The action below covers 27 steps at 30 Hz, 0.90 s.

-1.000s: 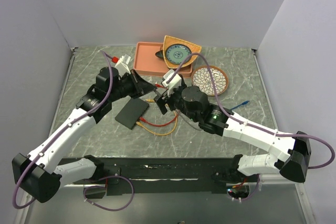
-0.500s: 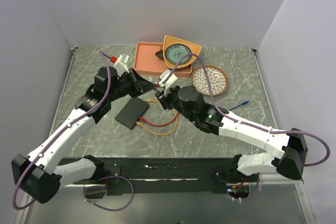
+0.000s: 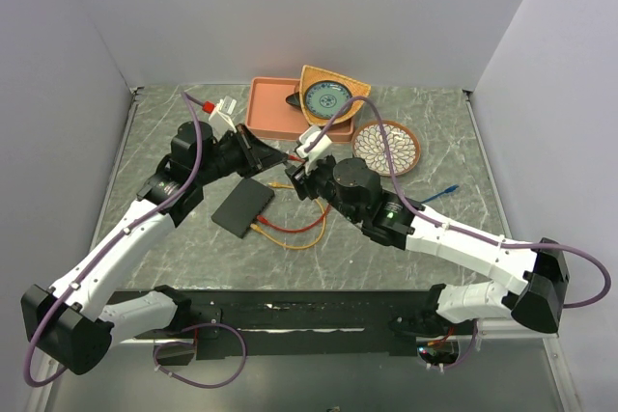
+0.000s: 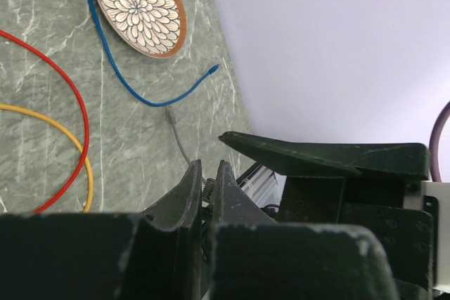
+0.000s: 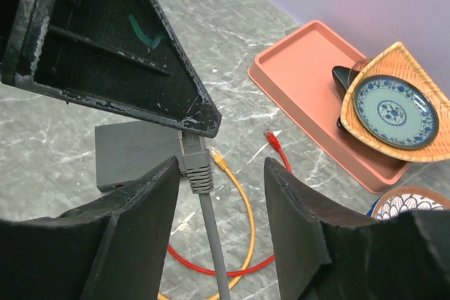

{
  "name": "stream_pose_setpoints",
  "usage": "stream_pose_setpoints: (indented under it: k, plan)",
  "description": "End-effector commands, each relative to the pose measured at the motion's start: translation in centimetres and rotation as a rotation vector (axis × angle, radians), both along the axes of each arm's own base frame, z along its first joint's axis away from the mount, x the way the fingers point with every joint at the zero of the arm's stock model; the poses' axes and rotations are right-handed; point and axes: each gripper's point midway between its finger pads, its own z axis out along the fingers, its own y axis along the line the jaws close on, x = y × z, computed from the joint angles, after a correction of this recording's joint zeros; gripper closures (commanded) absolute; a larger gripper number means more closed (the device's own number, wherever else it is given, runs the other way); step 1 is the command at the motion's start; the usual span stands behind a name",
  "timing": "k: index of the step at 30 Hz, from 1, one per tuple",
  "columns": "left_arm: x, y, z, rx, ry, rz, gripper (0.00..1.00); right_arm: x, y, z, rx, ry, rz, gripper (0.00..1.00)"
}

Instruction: Insert the plug into the switch port

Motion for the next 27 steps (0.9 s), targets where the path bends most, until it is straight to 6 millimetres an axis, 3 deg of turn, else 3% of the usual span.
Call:
stream_pose_setpoints:
  k: [1, 8, 12, 17, 19, 22, 23, 26, 27]
  plan:
    - [-0.6, 0.0, 2.4, -0.053, -0.064, -0.023, 0.99, 0.3, 0.7, 1.7, 0.043, -0.027, 0.004, 0.44]
    - [-0.5, 0.1, 2.3, -0.045, -0.066, -0.028, 0.99, 0.5, 0.2, 2.5, 0.076, -0.042, -0.026, 0.61]
    - [-0.5, 0.0, 2.0, -0.041, -0.059, -0.039, 0.99, 0.9, -0.2, 2.9, 0.099, -0.043, -0.064, 0.82]
    - [-0.2, 0.0, 1.5, -0.025, -0.055, -0.041, 0.99, 1.6, -0.4, 2.5, 0.081, -0.036, -0.107, 1.00]
    - [0.2, 0.2, 1.1, -0.011, -0.048, -0.031, 0.98, 1.6, -0.4, 2.4, 0.077, -0.037, -0.108, 1.00]
    - [1.1, 0.9, 0.6, 0.003, -0.047, -0.011, 0.79, 1.6, -0.6, 1.9, 0.057, -0.039, -0.110, 1.00]
    - [1.4, 1.1, 0.4, 0.005, -0.045, -0.002, 0.60, 1.6, -0.6, 1.8, 0.047, -0.041, -0.102, 1.00]
    - [3.0, 2.6, -0.1, 0.016, -0.039, 0.031, 0.40, 1.5, -0.4, 0.9, 0.012, -0.030, -0.082, 1.00]
    - [4.0, 3.6, -0.6, 0.026, -0.032, 0.061, 0.38, 1.5, -0.4, 0.5, 0.001, -0.024, -0.080, 1.00]
